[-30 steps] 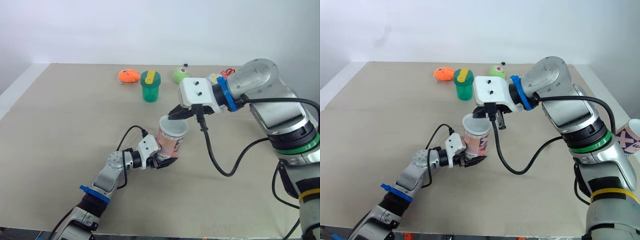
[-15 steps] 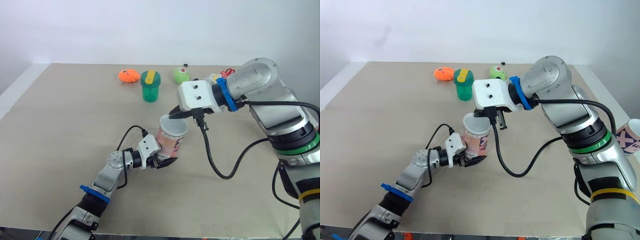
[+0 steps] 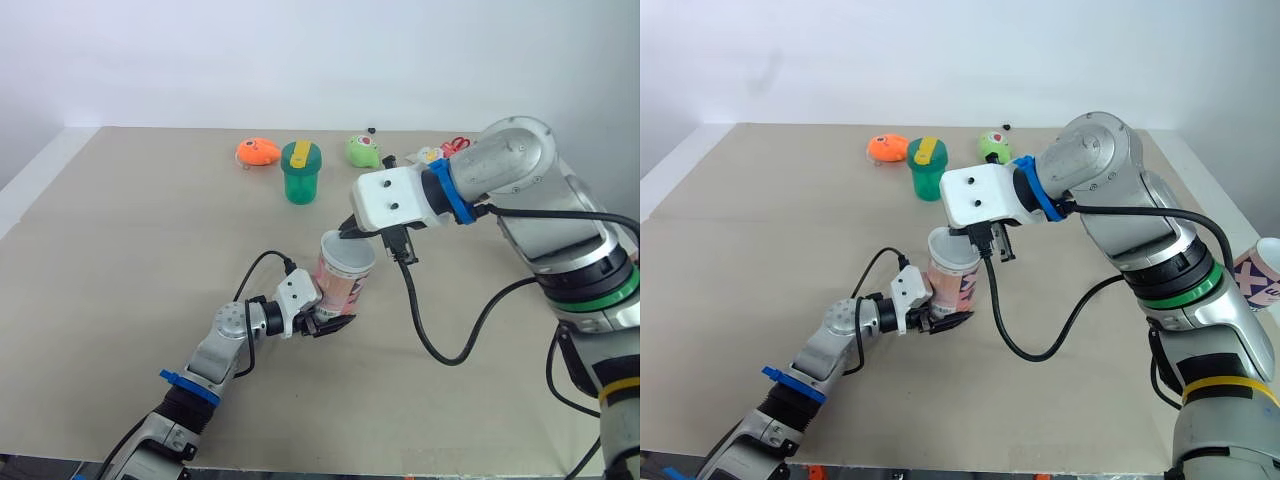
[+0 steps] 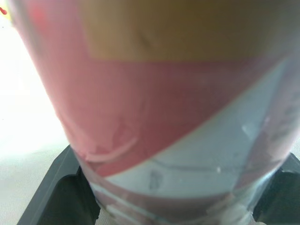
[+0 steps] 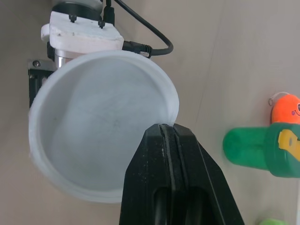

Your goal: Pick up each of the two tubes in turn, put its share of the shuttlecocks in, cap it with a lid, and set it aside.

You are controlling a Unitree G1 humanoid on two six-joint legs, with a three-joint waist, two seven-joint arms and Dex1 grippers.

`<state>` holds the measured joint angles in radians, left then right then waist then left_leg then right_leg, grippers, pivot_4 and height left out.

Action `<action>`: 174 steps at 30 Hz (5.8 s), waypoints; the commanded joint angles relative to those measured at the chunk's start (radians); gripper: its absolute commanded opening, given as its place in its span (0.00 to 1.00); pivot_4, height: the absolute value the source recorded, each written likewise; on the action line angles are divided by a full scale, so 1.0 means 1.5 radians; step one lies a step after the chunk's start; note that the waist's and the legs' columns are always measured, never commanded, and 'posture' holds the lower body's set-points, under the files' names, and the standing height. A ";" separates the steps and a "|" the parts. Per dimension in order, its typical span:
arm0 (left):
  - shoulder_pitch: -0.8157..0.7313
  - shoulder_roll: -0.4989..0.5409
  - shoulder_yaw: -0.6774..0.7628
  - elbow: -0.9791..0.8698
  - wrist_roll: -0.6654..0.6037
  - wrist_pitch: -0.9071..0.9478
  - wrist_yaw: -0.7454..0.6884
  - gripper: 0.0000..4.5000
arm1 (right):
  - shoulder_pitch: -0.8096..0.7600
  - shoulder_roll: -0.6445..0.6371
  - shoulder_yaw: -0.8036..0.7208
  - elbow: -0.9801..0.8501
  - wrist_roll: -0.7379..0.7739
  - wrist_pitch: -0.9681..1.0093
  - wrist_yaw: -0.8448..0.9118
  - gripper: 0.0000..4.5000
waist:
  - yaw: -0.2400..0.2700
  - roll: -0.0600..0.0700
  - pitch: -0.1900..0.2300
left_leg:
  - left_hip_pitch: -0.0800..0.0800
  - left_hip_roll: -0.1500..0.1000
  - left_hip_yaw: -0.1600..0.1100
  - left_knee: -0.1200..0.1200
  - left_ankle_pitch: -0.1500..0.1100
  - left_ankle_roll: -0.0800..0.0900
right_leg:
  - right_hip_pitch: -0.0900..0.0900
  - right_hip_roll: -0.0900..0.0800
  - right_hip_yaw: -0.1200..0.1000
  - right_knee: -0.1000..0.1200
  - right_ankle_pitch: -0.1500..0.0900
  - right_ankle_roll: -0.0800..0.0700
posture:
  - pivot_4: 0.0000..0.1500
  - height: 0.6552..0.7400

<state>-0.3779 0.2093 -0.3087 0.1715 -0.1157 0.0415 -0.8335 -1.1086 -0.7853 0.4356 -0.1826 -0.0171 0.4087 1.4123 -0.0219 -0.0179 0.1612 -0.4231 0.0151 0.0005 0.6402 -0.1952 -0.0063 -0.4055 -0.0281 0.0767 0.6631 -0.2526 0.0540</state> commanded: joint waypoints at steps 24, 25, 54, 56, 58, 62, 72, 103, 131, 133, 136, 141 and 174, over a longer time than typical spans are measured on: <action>0.006 0.005 -0.006 0.027 0.012 0.014 0.003 0.74 | -0.006 0.013 -0.027 -0.001 -0.011 -0.014 0.007 0.34 | 0.000 0.000 0.000 | 0.000 0.000 0.000 0.000 0.000 0.000 | 0.000 0.000 0.000 0.000 -0.001 -0.002 | 1.00 1.00; 0.006 0.005 -0.006 0.027 0.012 0.014 0.003 0.74 | -0.012 0.014 -0.033 0.009 -0.009 -0.015 0.005 0.47 | 0.000 0.000 0.000 | 0.000 0.000 0.000 0.000 0.000 0.000 | 0.000 0.000 0.000 0.000 -0.001 -0.002 | 1.00 1.00; 0.006 -0.003 -0.010 0.034 0.013 0.008 0.003 0.74 | 0.081 0.001 0.050 -0.007 0.023 0.007 0.080 0.01 | 0.000 -0.001 -0.005 | 0.001 0.000 -0.001 -0.001 0.000 0.000 | 0.001 -0.001 -0.001 0.000 -0.002 -0.001 | 1.00 1.00; 0.006 -0.003 -0.010 0.036 0.013 0.007 0.003 0.74 | 0.096 0.009 0.064 0.009 0.008 -0.007 0.080 0.01 | 0.000 -0.002 -0.006 | 0.003 0.000 -0.001 -0.001 0.000 0.000 | 0.003 -0.001 -0.002 0.000 -0.003 -0.003 | 1.00 1.00; 0.005 -0.003 -0.009 0.037 0.013 0.005 0.004 0.74 | 0.113 0.019 0.076 0.026 -0.001 -0.015 0.082 0.01 | 0.000 -0.004 -0.008 | 0.006 0.000 -0.001 -0.002 0.000 0.000 | 0.005 -0.001 -0.002 0.000 -0.004 -0.004 | 1.00 1.00; 0.004 -0.004 -0.010 0.039 0.013 0.002 0.004 0.74 | 0.132 0.030 0.071 0.032 -0.002 -0.017 0.085 0.01 | 0.000 -0.006 -0.015 | 0.015 0.002 -0.003 -0.003 -0.002 -0.003 | 0.012 -0.001 -0.003 -0.002 -0.006 -0.005 | 1.00 1.00; 0.015 0.006 -0.006 0.025 0.005 0.005 -0.009 0.74 | 0.100 0.078 -0.182 0.063 0.223 0.142 0.036 0.01 | 0.000 -0.003 -0.016 | 0.010 0.004 -0.004 -0.004 -0.004 -0.004 | 0.011 0.000 -0.003 -0.006 -0.004 -0.006 | 1.00 1.00; 0.041 0.215 0.097 -0.132 -0.195 0.181 -0.236 1.00 | 0.627 0.221 -0.213 -0.008 0.202 -0.083 -0.316 0.98 | -0.015 -0.001 -0.005 | 0.000 0.010 -0.003 -0.004 -0.005 -0.001 | 0.001 0.013 -0.001 -0.007 -0.002 -0.006 | 1.00 1.00; -0.023 0.183 0.163 -0.149 -0.216 0.196 -0.176 1.00 | 0.603 0.323 -0.300 0.020 0.261 -0.088 -0.464 0.67 | -0.010 -0.003 -0.003 | -0.001 0.010 -0.004 -0.003 -0.005 -0.002 | 0.001 0.013 -0.001 -0.006 -0.002 -0.006 | 1.00 1.00; -0.046 0.171 0.173 -0.156 -0.221 0.196 -0.157 1.00 | 0.605 0.336 -0.358 0.023 0.256 -0.102 -0.537 0.67 | -0.008 -0.003 -0.003 | -0.001 0.010 -0.003 -0.002 -0.005 -0.002 | 0.001 0.013 -0.001 -0.006 -0.001 -0.005 | 1.00 1.00; -0.078 0.131 0.170 -0.171 -0.222 0.193 -0.120 1.00 | 0.605 0.342 -0.464 0.049 0.224 -0.135 -0.675 0.67 | -0.001 -0.003 -0.003 | -0.001 0.009 -0.003 -0.002 -0.005 -0.003 | 0.001 0.012 0.000 -0.006 -0.001 -0.005 | 1.00 1.00; -0.091 0.073 0.139 -0.154 -0.201 0.168 -0.089 1.00 | 0.619 0.337 -0.546 0.079 0.186 -0.134 -0.804 0.67 | 0.000 -0.003 -0.003 | -0.001 0.008 -0.001 -0.002 -0.005 -0.003 | 0.001 0.010 0.001 -0.006 0.000 -0.007 | 1.00 1.00; 0.054 0.110 0.188 -0.137 -0.122 0.089 0.038 1.00 | 0.875 0.276 -0.436 -0.253 0.331 0.017 -0.667 1.00 | -0.016 -0.001 -0.004 | 0.001 0.011 0.001 -0.002 -0.004 -0.003 | 0.000 0.013 0.005 -0.003 -0.001 -0.004 | 1.00 1.00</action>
<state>-0.3233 0.3576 -0.0646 0.0147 -0.3126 0.2012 -0.8077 0.2183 -0.3319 -0.2524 -0.4704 0.4486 0.4481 0.3175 -0.0462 -0.0193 0.1550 -0.4205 0.0312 0.0024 0.6367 -0.2018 -0.0102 -0.4062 -0.0083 0.0852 0.6585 -0.2536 0.0474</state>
